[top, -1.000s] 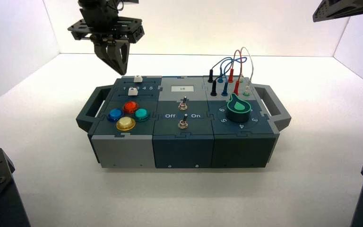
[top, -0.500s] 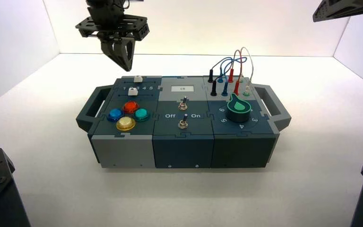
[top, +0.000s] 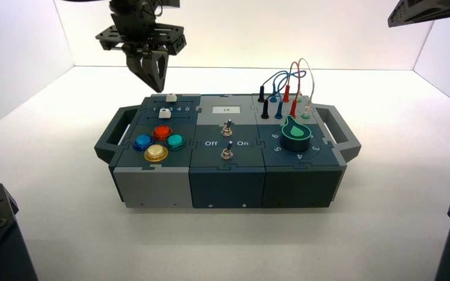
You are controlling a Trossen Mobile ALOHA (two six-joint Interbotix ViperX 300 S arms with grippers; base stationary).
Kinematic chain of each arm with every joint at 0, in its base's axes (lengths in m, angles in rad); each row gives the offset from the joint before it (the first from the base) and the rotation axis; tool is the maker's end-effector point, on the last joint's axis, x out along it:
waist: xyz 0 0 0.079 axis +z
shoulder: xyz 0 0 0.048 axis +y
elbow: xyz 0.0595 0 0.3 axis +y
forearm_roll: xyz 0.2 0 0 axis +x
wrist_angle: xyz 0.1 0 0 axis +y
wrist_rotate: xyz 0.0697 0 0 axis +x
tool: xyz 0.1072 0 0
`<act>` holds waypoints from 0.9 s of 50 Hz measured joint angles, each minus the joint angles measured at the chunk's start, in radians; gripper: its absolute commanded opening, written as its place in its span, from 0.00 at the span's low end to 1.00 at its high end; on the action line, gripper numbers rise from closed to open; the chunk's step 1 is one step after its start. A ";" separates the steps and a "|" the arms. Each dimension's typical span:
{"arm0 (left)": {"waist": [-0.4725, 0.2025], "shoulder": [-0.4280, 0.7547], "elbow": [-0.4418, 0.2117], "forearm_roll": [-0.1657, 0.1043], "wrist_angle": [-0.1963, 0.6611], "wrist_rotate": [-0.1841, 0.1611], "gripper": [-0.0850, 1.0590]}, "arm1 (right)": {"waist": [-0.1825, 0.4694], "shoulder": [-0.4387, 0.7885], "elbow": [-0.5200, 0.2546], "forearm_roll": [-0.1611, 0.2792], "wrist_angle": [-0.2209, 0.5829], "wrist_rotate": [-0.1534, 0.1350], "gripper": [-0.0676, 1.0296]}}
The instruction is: Move the top slider to position 5.
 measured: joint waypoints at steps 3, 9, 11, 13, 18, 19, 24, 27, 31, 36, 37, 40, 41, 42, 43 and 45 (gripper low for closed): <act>-0.008 0.005 -0.002 0.000 0.000 0.000 0.05 | 0.000 0.000 0.002 0.000 0.000 0.000 0.04; -0.025 0.015 0.000 0.002 0.000 0.000 0.05 | 0.000 0.002 0.000 0.000 0.000 0.000 0.04; -0.028 0.018 0.000 0.002 0.000 0.000 0.05 | 0.000 0.000 0.000 -0.002 0.000 0.002 0.04; -0.029 0.023 0.000 0.002 0.002 0.000 0.05 | 0.000 0.000 0.000 0.000 0.000 0.002 0.04; -0.029 0.031 -0.002 0.002 0.000 0.000 0.05 | 0.000 -0.002 0.000 0.000 0.000 0.002 0.04; -0.029 0.032 -0.002 0.002 0.002 0.000 0.05 | 0.000 -0.002 0.002 -0.002 0.000 0.002 0.04; -0.029 0.034 -0.003 0.002 0.000 0.000 0.05 | 0.000 -0.003 0.000 0.000 0.000 0.000 0.04; -0.029 0.034 -0.003 0.002 0.000 0.000 0.05 | 0.000 -0.003 0.000 0.000 0.000 0.000 0.04; -0.031 0.034 -0.005 0.002 0.000 0.000 0.05 | 0.000 -0.003 0.000 0.000 0.000 0.000 0.04; -0.031 0.035 -0.006 0.003 -0.002 0.000 0.05 | 0.002 -0.003 0.000 -0.002 0.000 0.000 0.04; -0.031 0.035 -0.006 0.002 -0.002 0.000 0.05 | 0.002 -0.003 0.000 -0.002 0.000 0.000 0.04; -0.032 0.035 -0.006 0.002 -0.002 0.000 0.05 | 0.000 -0.003 0.000 0.000 0.000 0.000 0.04; -0.031 0.035 -0.006 0.003 -0.002 0.002 0.05 | 0.000 -0.003 0.000 0.000 0.000 0.000 0.04; -0.032 0.035 -0.006 0.003 -0.002 0.000 0.05 | 0.000 -0.003 0.000 0.000 0.000 0.002 0.04; -0.032 0.035 -0.006 0.003 -0.002 0.000 0.05 | 0.000 -0.003 0.000 0.000 0.000 0.002 0.04; -0.032 0.035 -0.006 0.002 -0.002 0.000 0.05 | 0.000 -0.003 0.000 -0.002 0.000 0.002 0.04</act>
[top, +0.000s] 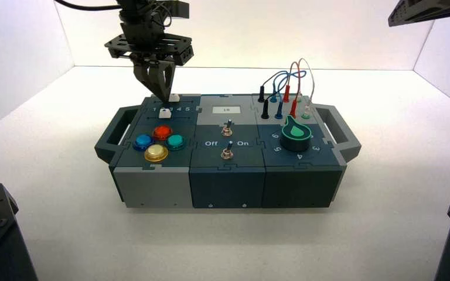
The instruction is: Move the top slider to position 5.
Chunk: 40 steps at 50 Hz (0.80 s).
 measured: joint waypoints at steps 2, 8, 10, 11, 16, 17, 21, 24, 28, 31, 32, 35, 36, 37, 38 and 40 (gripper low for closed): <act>0.000 0.000 -0.002 0.000 0.000 0.000 0.05 | 0.000 0.000 0.000 0.002 0.000 0.000 0.04; -0.005 0.003 -0.009 0.000 0.000 0.002 0.05 | 0.000 0.000 0.002 0.000 0.000 0.000 0.04; -0.006 0.003 -0.012 0.000 0.000 0.000 0.05 | 0.000 0.000 0.000 0.002 0.000 -0.002 0.04; -0.009 0.003 -0.014 0.000 0.000 0.000 0.05 | 0.000 0.000 0.000 0.000 0.000 -0.002 0.04; -0.015 0.003 -0.018 0.000 0.000 0.002 0.05 | 0.002 0.000 0.000 0.002 0.000 -0.002 0.04; -0.020 0.005 -0.020 0.000 0.000 0.000 0.05 | 0.000 0.000 0.002 0.002 0.000 -0.002 0.04; -0.026 0.008 -0.023 0.000 0.000 0.000 0.05 | 0.000 0.000 0.000 0.002 0.000 0.000 0.04; -0.029 0.011 -0.025 0.000 0.000 0.000 0.05 | 0.000 0.000 0.000 0.000 0.000 0.000 0.04; -0.034 0.015 -0.026 0.000 0.000 0.000 0.05 | 0.000 -0.002 0.000 0.000 0.000 0.000 0.04; -0.037 0.017 -0.026 0.000 0.000 0.000 0.05 | 0.000 0.000 0.000 0.002 0.000 0.000 0.04; -0.037 0.017 -0.026 0.000 0.000 0.000 0.05 | 0.002 0.000 0.002 0.002 0.000 -0.002 0.04; -0.043 0.020 -0.029 0.002 0.000 0.000 0.05 | 0.000 -0.002 0.000 0.002 0.000 -0.002 0.04; -0.043 0.021 -0.029 0.000 0.000 0.002 0.05 | 0.000 0.000 0.000 0.000 0.000 0.000 0.04; -0.044 0.021 -0.031 0.000 0.000 0.000 0.05 | 0.000 0.000 0.002 0.002 0.000 -0.002 0.04; -0.046 0.023 -0.032 0.000 0.002 0.002 0.05 | 0.000 0.000 0.002 0.002 0.000 0.000 0.04; -0.048 0.026 -0.034 0.000 0.002 0.000 0.05 | 0.000 0.000 0.000 0.002 0.000 -0.002 0.04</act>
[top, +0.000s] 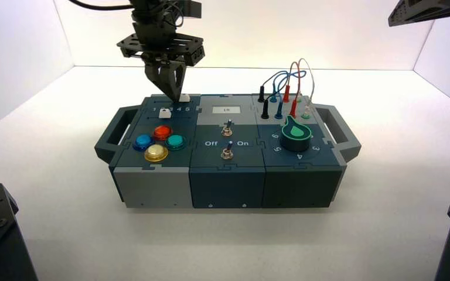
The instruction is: Move the top slider to position 5.
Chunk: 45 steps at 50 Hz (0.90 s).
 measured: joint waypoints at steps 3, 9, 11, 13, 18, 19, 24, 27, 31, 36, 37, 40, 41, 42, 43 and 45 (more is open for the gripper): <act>-0.003 0.003 -0.005 0.000 0.000 0.000 0.05 | 0.000 0.000 0.002 -0.002 0.000 0.002 0.04; -0.006 0.009 -0.015 0.000 0.000 0.002 0.05 | 0.000 -0.002 0.000 0.000 0.000 0.002 0.04; -0.008 0.011 -0.017 -0.002 0.002 0.002 0.05 | 0.000 0.000 0.000 0.000 0.000 0.002 0.04; -0.008 0.011 -0.020 0.000 0.002 0.002 0.05 | 0.000 0.000 0.000 0.000 0.000 0.000 0.04; -0.012 0.014 -0.025 0.000 0.003 0.002 0.05 | 0.000 0.000 0.000 0.000 0.000 0.000 0.04; -0.014 0.014 -0.026 0.000 0.005 0.002 0.05 | 0.000 -0.002 0.000 0.000 0.000 0.002 0.04; -0.014 0.015 -0.026 0.000 0.006 0.002 0.05 | 0.000 0.000 0.000 0.000 0.000 0.002 0.04; -0.015 0.015 -0.026 0.000 0.006 0.003 0.05 | 0.000 0.000 0.000 0.000 0.000 0.000 0.04; -0.015 0.015 -0.028 0.000 0.006 0.002 0.05 | 0.000 -0.002 0.000 0.000 0.000 0.002 0.04; -0.017 0.017 -0.029 0.002 0.009 0.002 0.05 | 0.000 -0.002 0.002 0.000 0.000 0.000 0.04; -0.017 0.018 -0.029 0.002 0.009 0.002 0.05 | 0.000 0.000 0.000 -0.002 0.000 0.000 0.04; -0.018 0.018 -0.031 0.002 0.009 0.002 0.05 | 0.000 -0.002 0.000 0.000 0.000 0.000 0.04; -0.020 0.020 -0.031 0.002 0.011 0.002 0.05 | 0.000 0.000 0.000 0.000 0.000 0.000 0.04; -0.020 0.020 -0.032 0.002 0.011 0.002 0.05 | 0.000 0.000 0.002 0.000 0.000 0.002 0.04; -0.020 0.020 -0.032 0.003 0.011 0.002 0.05 | 0.000 0.000 0.000 0.000 0.000 0.002 0.04; -0.021 0.021 -0.034 0.003 0.012 0.002 0.05 | 0.000 0.000 0.000 -0.002 0.000 0.000 0.04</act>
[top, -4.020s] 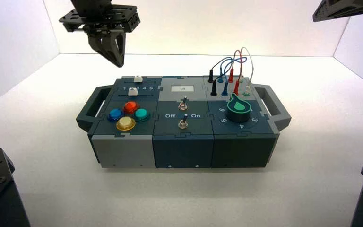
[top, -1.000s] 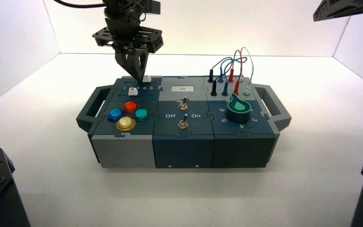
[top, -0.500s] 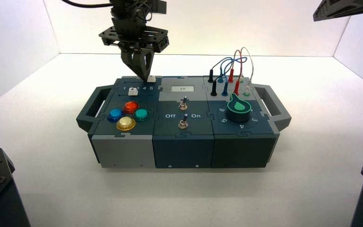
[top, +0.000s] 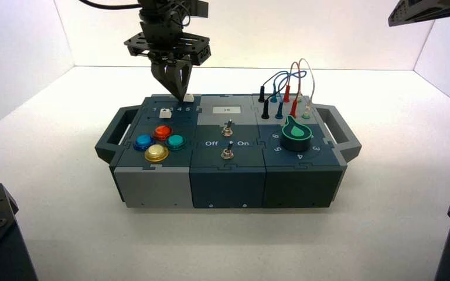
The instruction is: Move the top slider to position 5.
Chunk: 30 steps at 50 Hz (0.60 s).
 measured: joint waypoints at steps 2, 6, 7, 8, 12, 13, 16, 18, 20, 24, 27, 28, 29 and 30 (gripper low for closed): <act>0.000 0.002 -0.002 0.000 0.000 0.000 0.05 | 0.000 0.000 0.000 0.000 0.000 0.002 0.04; -0.002 0.003 -0.003 0.000 0.000 0.000 0.05 | 0.000 0.000 0.002 0.002 0.000 0.002 0.04; -0.002 0.005 -0.005 0.000 0.000 0.000 0.05 | 0.002 0.000 0.002 0.002 0.000 0.000 0.04; -0.002 0.005 -0.005 0.002 0.000 0.000 0.05 | 0.000 0.000 0.000 0.002 -0.002 0.000 0.04; -0.002 0.005 -0.005 0.002 0.000 0.002 0.05 | 0.000 -0.002 0.000 0.002 0.000 0.002 0.04; -0.002 0.005 -0.005 0.002 0.000 0.000 0.05 | 0.000 0.000 0.000 0.000 0.000 0.002 0.04; -0.002 0.003 -0.005 0.005 0.000 0.000 0.05 | 0.000 0.000 0.002 0.002 0.000 0.002 0.04; -0.002 0.002 -0.003 0.009 0.000 0.000 0.05 | 0.000 0.000 0.000 0.002 0.000 0.002 0.04; 0.000 -0.003 0.000 0.011 -0.002 0.000 0.05 | 0.000 -0.002 0.000 0.000 0.000 0.002 0.04; 0.008 -0.017 0.012 0.009 0.002 0.000 0.05 | 0.000 0.000 0.000 0.002 0.002 0.000 0.04; 0.014 -0.029 0.021 0.008 0.003 0.000 0.05 | 0.000 0.000 0.002 0.002 0.002 0.002 0.04; 0.021 -0.046 0.031 0.008 0.003 -0.003 0.05 | 0.000 0.000 0.000 0.002 0.003 0.002 0.04; 0.026 -0.055 0.037 0.009 0.003 -0.005 0.05 | 0.000 -0.002 0.000 0.002 0.002 0.000 0.04; 0.029 -0.066 0.043 0.009 0.003 -0.008 0.05 | 0.000 0.000 0.000 0.000 0.003 0.000 0.04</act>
